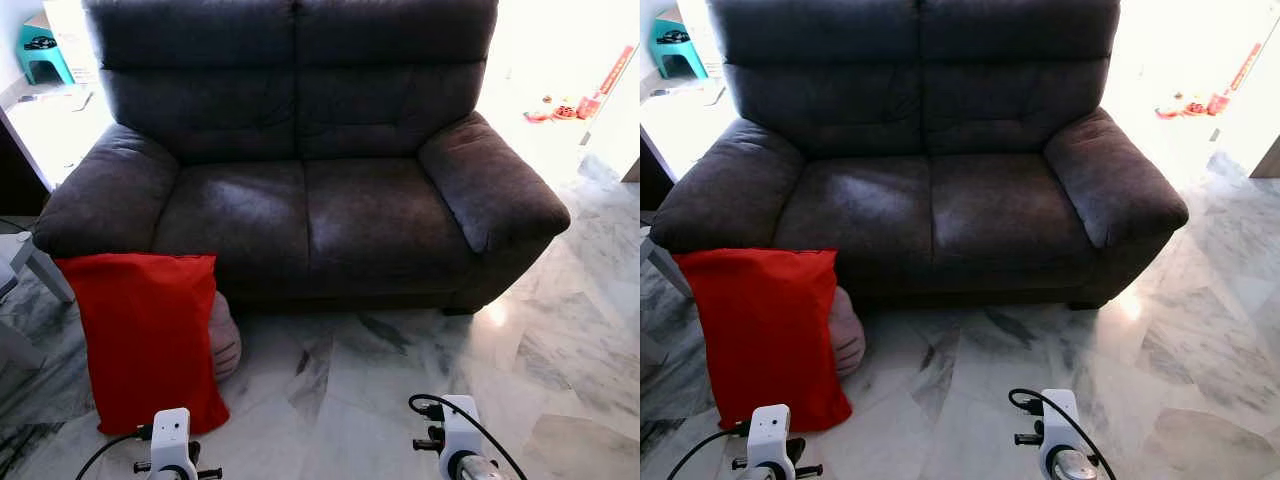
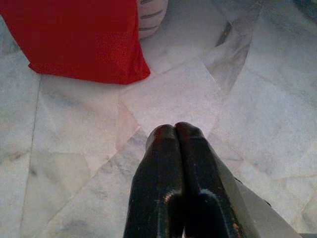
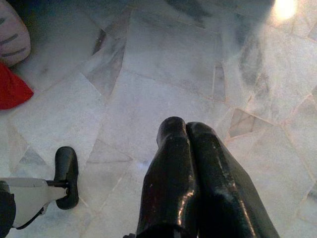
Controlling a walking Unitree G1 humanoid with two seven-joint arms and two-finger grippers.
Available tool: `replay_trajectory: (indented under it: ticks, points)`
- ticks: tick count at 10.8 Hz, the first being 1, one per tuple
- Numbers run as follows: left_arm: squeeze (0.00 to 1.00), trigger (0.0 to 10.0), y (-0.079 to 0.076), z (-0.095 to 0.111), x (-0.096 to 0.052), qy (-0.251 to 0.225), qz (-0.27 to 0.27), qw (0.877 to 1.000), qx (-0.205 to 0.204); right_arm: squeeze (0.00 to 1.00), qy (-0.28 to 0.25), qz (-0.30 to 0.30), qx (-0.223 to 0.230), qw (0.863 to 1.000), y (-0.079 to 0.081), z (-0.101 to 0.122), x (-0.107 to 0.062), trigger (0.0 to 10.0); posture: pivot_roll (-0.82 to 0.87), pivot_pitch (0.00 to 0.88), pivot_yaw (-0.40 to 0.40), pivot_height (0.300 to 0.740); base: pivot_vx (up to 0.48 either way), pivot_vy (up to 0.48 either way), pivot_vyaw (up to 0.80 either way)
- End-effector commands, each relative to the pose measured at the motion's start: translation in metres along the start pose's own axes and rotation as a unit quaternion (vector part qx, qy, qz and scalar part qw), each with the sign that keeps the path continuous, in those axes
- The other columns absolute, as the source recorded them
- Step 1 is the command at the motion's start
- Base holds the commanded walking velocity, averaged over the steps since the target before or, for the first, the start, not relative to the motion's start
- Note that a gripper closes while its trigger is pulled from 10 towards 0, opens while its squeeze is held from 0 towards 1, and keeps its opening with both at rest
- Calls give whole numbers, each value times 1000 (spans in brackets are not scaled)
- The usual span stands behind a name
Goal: Move the pillow to the sofa from floor
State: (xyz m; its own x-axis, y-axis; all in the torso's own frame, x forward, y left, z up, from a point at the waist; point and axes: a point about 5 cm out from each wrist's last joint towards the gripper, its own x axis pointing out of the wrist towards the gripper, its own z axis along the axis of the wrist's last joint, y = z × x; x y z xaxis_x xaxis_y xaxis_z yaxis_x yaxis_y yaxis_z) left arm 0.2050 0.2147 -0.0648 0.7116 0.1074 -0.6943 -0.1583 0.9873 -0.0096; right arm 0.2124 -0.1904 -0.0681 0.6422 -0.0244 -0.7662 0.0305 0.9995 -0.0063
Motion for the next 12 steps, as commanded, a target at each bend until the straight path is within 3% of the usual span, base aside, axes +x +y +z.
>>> replay_trajectory:
  ticks: [1, 12]
  points:
    - [0, 10000, 3, 0, 0, 1, 2, 1000, 10, 0, -1, -2, 4, 1000, 0, -1, 0, 10000, 68, 57, -12, 740, 0, 0, 0]
    - [0, 10000, 3, 0, 0, 1, 2, 1000, 10, 0, -1, -2, 4, 1000, 0, -1, 0, 10000, 68, 57, -12, 740, 0, 0, 0]
